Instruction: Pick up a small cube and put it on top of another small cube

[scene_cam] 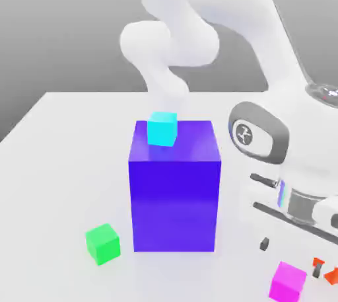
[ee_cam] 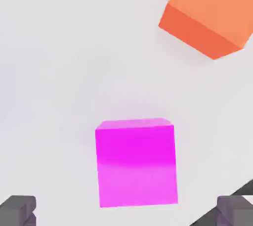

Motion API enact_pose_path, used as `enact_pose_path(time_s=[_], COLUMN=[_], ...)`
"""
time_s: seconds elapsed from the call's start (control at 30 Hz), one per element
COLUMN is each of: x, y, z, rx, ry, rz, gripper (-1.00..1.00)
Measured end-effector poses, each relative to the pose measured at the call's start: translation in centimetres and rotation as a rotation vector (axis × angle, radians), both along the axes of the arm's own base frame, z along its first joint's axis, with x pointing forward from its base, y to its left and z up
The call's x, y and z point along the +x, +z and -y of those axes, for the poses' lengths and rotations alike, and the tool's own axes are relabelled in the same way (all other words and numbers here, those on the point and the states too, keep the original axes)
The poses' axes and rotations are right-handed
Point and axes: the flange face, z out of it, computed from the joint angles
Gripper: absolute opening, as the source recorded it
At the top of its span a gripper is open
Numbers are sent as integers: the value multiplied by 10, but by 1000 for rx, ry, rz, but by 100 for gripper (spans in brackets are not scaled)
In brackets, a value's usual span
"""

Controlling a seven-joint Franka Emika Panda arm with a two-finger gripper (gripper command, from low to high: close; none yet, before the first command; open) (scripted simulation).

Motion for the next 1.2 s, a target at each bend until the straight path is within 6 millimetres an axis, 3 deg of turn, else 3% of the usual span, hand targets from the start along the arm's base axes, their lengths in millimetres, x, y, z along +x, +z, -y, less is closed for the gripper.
enact_pose_path(time_s=[0.07,0.1,0.3,0.5,0.87,1.2], x=[0,-1,-1,-1,6,13], y=[-27,-39,-46,13,31,81], z=[-1,0,0,2,49,84], rx=[3,4,2,-9,-246,-444], ry=[5,5,6,4,-38,-98], rz=[-1,-2,-4,-4,32,125], gripper=[0,-100,-100,-100,-100,-100])
